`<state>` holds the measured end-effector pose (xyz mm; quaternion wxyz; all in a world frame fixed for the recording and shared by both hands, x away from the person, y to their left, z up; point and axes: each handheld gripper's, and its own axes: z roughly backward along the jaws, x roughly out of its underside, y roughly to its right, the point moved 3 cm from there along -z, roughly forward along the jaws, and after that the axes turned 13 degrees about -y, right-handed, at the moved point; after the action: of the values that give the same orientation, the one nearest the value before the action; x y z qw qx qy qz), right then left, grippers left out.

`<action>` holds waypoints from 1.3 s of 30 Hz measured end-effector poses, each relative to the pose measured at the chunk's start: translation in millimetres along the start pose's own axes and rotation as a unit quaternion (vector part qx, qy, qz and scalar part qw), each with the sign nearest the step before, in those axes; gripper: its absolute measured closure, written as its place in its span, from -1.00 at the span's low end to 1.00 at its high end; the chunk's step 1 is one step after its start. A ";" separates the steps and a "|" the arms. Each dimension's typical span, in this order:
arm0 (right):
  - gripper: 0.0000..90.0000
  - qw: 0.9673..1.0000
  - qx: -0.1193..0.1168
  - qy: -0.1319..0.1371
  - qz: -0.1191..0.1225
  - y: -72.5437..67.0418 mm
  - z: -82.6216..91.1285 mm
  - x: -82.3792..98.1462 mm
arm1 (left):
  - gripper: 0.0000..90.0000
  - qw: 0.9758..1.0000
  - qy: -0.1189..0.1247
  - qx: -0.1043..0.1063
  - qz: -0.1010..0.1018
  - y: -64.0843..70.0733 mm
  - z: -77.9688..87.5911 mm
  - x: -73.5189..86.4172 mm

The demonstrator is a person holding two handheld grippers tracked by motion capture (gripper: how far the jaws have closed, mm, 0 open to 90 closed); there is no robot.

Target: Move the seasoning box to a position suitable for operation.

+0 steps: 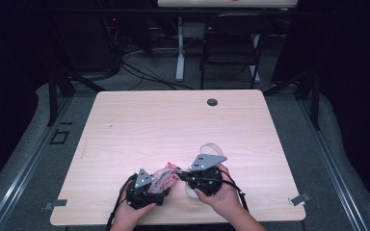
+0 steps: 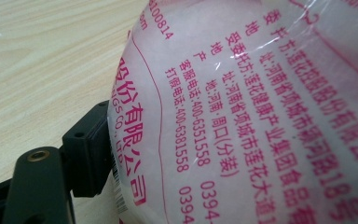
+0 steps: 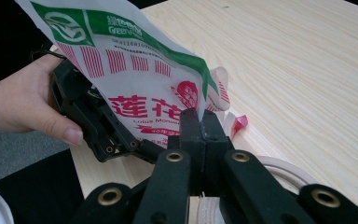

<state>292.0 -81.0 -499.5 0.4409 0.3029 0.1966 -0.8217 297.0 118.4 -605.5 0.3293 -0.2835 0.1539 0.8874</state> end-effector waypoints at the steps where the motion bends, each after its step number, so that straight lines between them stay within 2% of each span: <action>1: 1.00 1.000 0.000 0.000 0.000 -0.1 0.0 0.0 | -0.51 1.000 -0.004 0.000 0.001 0.1 -0.5 -0.1; 4: 1.00 1.000 0.002 -0.001 0.001 -0.1 -0.3 0.1 | -0.51 1.000 -0.022 0.004 0.002 0.6 -2.5 0.1; 8: 1.00 1.000 0.002 -0.002 0.002 -0.3 -0.8 -0.1 | -0.48 0.999 -0.033 -0.008 -0.003 2.3 -3.7 0.2; 15: 1.00 1.000 0.001 -0.001 0.002 -0.2 -0.6 -0.2 | -0.40 0.999 -0.032 -0.019 -0.006 2.8 -3.8 0.5; 21: 1.00 1.000 0.002 -0.003 0.001 -0.1 0.2 -0.2 | -0.26 0.999 -0.030 -0.036 -0.007 3.2 -3.5 0.7; 26: 1.00 1.000 0.002 -0.002 0.000 0.4 0.7 -0.1 | -0.15 0.999 -0.029 -0.041 -0.004 3.2 -2.7 1.0; 30: 1.00 1.000 0.003 -0.001 -0.001 1.5 1.1 0.0 | -0.06 0.998 -0.026 -0.049 -0.009 3.5 -1.8 1.2; 35: 1.00 1.000 0.003 0.001 -0.001 2.5 2.2 0.0 | 0.07 0.999 -0.012 -0.050 0.001 4.7 -0.3 1.5; 39: 1.00 1.000 0.005 0.003 0.000 2.5 3.7 0.0 | 0.13 0.999 -0.011 -0.051 -0.001 5.7 1.7 0.7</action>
<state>292.9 -84.6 -497.0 0.4389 0.3073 0.1940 -0.8217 292.1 115.4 -604.0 0.3165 -0.2905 0.1045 0.8969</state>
